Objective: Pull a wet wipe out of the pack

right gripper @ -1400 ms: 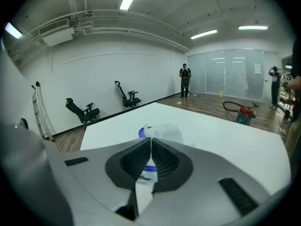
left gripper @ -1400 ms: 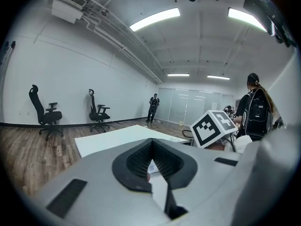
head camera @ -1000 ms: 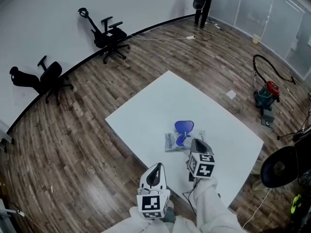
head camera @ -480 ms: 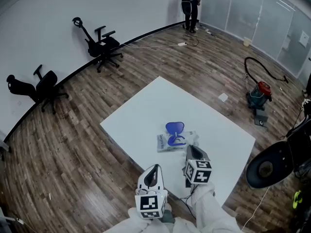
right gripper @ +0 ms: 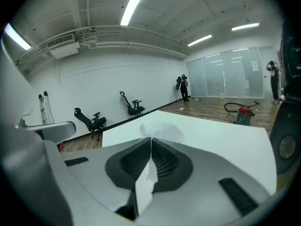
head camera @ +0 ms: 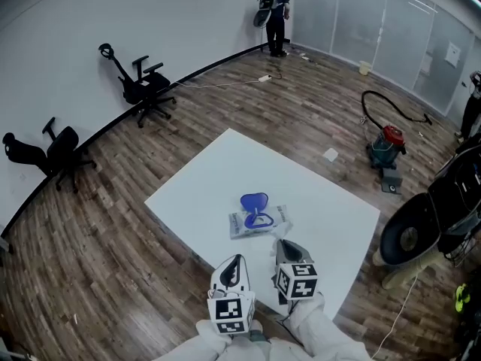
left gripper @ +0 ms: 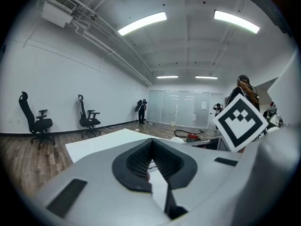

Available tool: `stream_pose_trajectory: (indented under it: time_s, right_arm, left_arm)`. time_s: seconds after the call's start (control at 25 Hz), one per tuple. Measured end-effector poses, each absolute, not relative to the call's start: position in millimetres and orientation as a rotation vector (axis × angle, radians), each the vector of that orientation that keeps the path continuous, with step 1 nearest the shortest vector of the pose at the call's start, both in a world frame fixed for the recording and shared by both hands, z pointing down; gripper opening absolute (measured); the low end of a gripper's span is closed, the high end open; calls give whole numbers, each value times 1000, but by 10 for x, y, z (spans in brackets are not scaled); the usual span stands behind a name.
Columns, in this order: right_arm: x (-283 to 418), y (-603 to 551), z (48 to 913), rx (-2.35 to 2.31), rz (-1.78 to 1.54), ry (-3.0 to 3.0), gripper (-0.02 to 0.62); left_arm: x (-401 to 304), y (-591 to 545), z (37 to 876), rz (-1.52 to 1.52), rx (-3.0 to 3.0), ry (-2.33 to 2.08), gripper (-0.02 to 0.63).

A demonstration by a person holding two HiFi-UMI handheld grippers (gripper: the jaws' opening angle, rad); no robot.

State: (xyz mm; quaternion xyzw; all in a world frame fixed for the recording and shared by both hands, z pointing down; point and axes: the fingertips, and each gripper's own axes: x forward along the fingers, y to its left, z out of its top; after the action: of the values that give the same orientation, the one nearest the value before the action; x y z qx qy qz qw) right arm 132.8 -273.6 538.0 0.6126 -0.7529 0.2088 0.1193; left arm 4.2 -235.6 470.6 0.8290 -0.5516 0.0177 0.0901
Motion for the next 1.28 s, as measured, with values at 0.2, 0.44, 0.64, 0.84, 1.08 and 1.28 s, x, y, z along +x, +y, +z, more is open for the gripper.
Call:
stream_pose_trajectory:
  time_s: [0.2,0.44,0.64,0.84,1.08,1.28]
  right_arm:
    - [1340,-2501,5357,1800,610,-2213,17]
    - [1367,-2242,5406,1824,603,-2207,17]
    - [1357,-2174,5472,1822,607,-2207,17]
    - [1344,-2174,5462,1811,603,-2221,17]
    - [1322,-2195,5376,1815,583,-2241,15]
    - [1335,-2194,5361,1828,580,-2238,15]
  left_arm:
    - [177,-2366,4751,69,2484,-1607,0]
    - [311,-2366,4766,81,2511,-1566,0]
    - [351,-2351,4834,102,2519,-1547,0]
    - [345,-2389,4843,108,2525,-1558,0]
    - [355,-2377,4841,122,2535,-1547,0]
    - [376,-2355,4847,115,2538,-1530,0]
